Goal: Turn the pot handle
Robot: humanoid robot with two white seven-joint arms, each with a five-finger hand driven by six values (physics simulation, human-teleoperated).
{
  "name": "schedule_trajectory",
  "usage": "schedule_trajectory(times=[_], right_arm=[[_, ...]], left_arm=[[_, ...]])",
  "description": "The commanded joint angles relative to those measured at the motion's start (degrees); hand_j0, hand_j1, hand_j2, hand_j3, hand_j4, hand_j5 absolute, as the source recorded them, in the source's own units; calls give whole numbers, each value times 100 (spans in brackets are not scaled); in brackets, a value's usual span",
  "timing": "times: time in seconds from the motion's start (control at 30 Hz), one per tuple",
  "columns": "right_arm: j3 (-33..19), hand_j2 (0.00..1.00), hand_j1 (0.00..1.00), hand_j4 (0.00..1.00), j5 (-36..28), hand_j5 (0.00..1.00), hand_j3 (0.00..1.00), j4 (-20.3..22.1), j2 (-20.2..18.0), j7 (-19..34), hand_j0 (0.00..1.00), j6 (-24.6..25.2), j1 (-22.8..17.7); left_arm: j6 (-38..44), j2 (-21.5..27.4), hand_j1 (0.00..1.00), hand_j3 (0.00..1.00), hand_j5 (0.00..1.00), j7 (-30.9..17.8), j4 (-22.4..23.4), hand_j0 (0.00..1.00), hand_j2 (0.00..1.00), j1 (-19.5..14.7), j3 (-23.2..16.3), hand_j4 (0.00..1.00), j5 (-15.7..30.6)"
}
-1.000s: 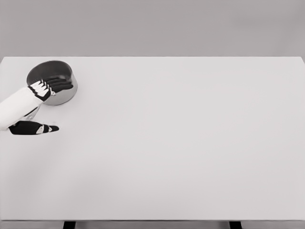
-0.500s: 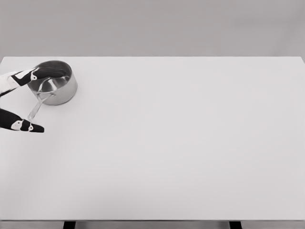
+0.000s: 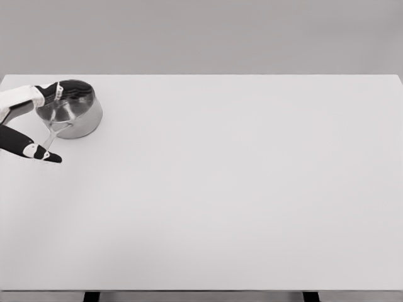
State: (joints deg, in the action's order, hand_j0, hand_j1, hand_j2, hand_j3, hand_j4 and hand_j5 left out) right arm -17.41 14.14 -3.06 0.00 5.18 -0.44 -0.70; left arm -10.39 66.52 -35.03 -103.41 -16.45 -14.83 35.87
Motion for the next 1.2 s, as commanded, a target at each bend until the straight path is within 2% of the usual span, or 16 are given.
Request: schedule_trajectory(times=[0.0, 0.07, 0.1, 0.27, 0.33, 0.37, 0.57, 0.87, 1.17], right_arm=[[1, 100, 100, 100, 1, 100, 100, -1, 0, 1, 100, 0, 0], [1, 100, 100, 100, 1, 100, 100, -1, 0, 1, 100, 0, 0], [1, 100, 100, 100, 1, 100, 100, -1, 0, 1, 100, 0, 0], [1, 100, 100, 100, 1, 100, 100, -1, 0, 1, 100, 0, 0], [1, 100, 100, 100, 1, 100, 100, -1, 0, 1, 100, 0, 0], [1, 100, 100, 100, 1, 100, 100, -1, 0, 1, 100, 0, 0], [1, 100, 100, 100, 1, 100, 100, -1, 0, 1, 100, 0, 0], [-7, 100, 100, 100, 1, 100, 100, -1, 0, 1, 100, 0, 0], [1, 100, 100, 100, 1, 100, 100, -1, 0, 1, 100, 0, 0]], left_arm=[[590, 2, 100, 100, 100, 3, -4, 100, 100, 3, -230, 100, 333], [688, 2, 100, 100, 100, 3, -4, 100, 100, -244, -661, 100, 509], [679, 2, 100, 100, 100, 3, -4, 100, 100, -253, -793, 100, 526], [635, 28, 100, 100, 100, 3, -13, 100, 100, -227, -1004, 100, 658], [644, 28, 100, 100, 100, 3, -13, 100, 100, -227, -1355, 100, 667], [653, 37, 100, 100, 100, 3, -4, 100, 100, -227, -1408, 100, 667], [749, 37, 100, 100, 100, 3, 13, 100, 100, -78, -1487, 100, 737], [1443, 107, 100, 100, 100, 3, 22, 100, 100, 10, -1523, 100, 755], [1444, 344, 100, 100, 100, 3, 57, 100, 100, 98, -1505, 100, 746]])
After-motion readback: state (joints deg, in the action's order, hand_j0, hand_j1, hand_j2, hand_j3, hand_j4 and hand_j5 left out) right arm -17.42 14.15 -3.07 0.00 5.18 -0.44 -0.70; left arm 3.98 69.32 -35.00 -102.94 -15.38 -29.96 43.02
